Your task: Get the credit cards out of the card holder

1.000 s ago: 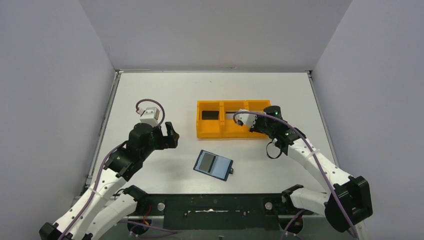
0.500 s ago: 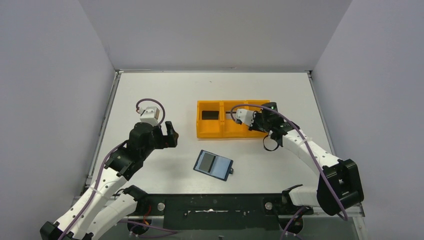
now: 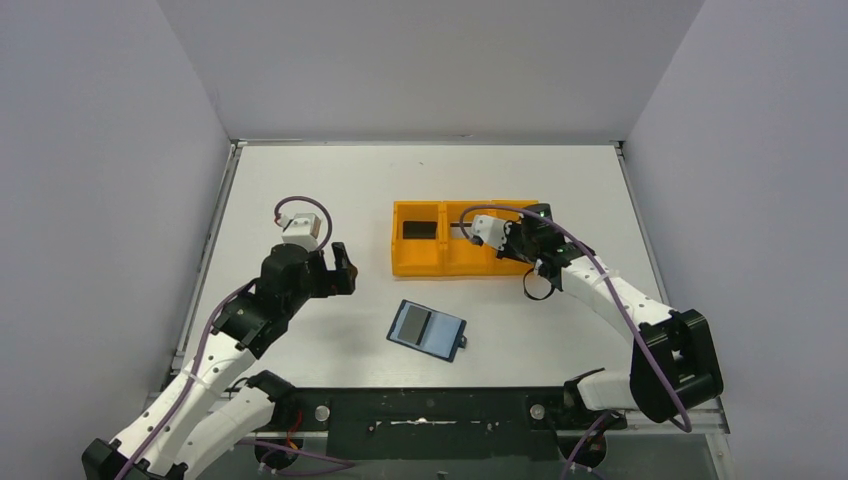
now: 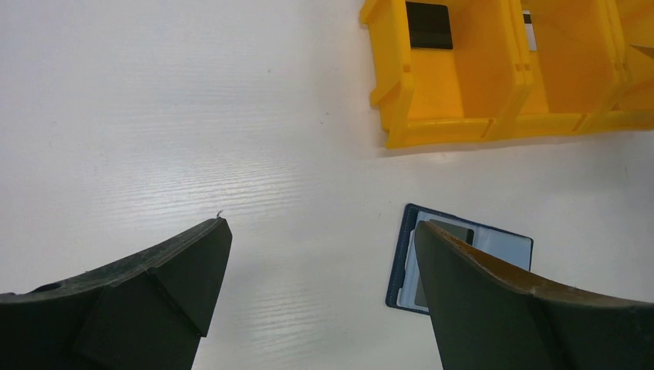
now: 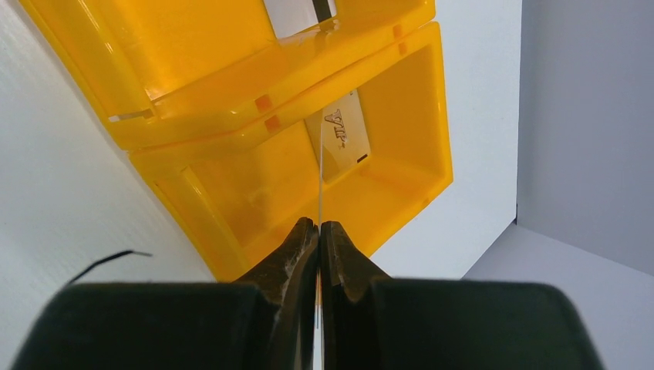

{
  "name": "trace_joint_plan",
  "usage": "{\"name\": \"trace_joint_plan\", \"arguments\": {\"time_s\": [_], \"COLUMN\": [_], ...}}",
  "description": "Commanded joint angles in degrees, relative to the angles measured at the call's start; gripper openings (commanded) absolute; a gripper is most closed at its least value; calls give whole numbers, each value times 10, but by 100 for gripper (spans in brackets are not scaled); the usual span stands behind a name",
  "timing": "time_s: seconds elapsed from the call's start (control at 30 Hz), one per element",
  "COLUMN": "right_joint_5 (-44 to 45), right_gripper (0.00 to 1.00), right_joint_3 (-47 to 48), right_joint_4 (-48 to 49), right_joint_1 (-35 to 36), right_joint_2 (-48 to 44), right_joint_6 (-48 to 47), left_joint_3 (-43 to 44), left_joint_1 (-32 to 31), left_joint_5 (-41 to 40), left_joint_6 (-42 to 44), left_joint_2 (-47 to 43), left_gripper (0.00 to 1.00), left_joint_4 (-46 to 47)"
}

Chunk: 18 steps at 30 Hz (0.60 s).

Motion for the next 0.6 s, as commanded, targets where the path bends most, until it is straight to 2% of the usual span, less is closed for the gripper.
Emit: {"name": "trace_joint_plan", "arguments": {"time_s": [0.0,0.57], "right_joint_5": [3,-59], "right_gripper": [0,0], "right_joint_3": [-1,7], "right_joint_4": [38,15], "right_joint_1": [-5,12], "right_joint_2": [3,3], "right_joint_6": [3,-4], "left_joint_3": [4,3], "left_joint_1": [3,8], "left_joint_5": [5,10], "left_joint_6": [10,12], "left_joint_2": [3,7], "left_gripper": [91,91], "left_joint_4": [27,29]}}
